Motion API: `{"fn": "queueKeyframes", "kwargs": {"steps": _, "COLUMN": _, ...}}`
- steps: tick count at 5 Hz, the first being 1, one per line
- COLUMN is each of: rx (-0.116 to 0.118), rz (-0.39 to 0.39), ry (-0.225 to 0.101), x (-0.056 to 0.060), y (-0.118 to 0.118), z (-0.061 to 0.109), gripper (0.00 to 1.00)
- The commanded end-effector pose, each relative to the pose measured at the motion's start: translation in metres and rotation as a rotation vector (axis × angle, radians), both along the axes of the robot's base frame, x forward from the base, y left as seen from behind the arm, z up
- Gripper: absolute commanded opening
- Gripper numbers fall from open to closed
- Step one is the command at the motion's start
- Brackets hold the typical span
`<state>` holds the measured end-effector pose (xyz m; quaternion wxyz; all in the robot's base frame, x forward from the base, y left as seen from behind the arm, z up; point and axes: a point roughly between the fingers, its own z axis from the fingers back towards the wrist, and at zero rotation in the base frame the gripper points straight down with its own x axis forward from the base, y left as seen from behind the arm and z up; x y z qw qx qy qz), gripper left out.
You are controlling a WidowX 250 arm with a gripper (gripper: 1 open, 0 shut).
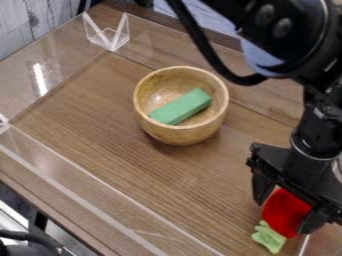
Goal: Move the red fruit to the right
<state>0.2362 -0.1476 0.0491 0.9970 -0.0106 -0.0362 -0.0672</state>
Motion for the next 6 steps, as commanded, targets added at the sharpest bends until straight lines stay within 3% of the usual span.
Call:
{"fn": "queueKeyframes", "kwargs": {"steps": 1, "rx": -0.022, "rz": -0.002, "ry": -0.037, "x": 0.009, "y": -0.005, "z": 0.009, "gripper": 1.0}}
{"fn": "queueKeyframes", "kwargs": {"steps": 2, "rx": -0.018, "rz": -0.006, "ry": -0.034, "x": 0.009, "y": -0.005, "z": 0.008, "gripper": 1.0}}
{"fn": "queueKeyframes", "kwargs": {"steps": 3, "rx": -0.015, "rz": -0.01, "ry": -0.062, "x": 0.016, "y": -0.004, "z": 0.027, "gripper": 0.0}}
{"fn": "queueKeyframes", "kwargs": {"steps": 4, "rx": -0.003, "rz": -0.016, "ry": -0.119, "x": 0.03, "y": -0.001, "z": 0.056, "gripper": 0.0}}
{"fn": "queueKeyframes", "kwargs": {"steps": 5, "rx": 0.013, "rz": 0.008, "ry": -0.196, "x": 0.053, "y": 0.012, "z": 0.087, "gripper": 0.0}}
{"fn": "queueKeyframes", "kwargs": {"steps": 6, "rx": 0.014, "rz": 0.029, "ry": -0.215, "x": 0.063, "y": 0.02, "z": 0.09, "gripper": 0.0}}
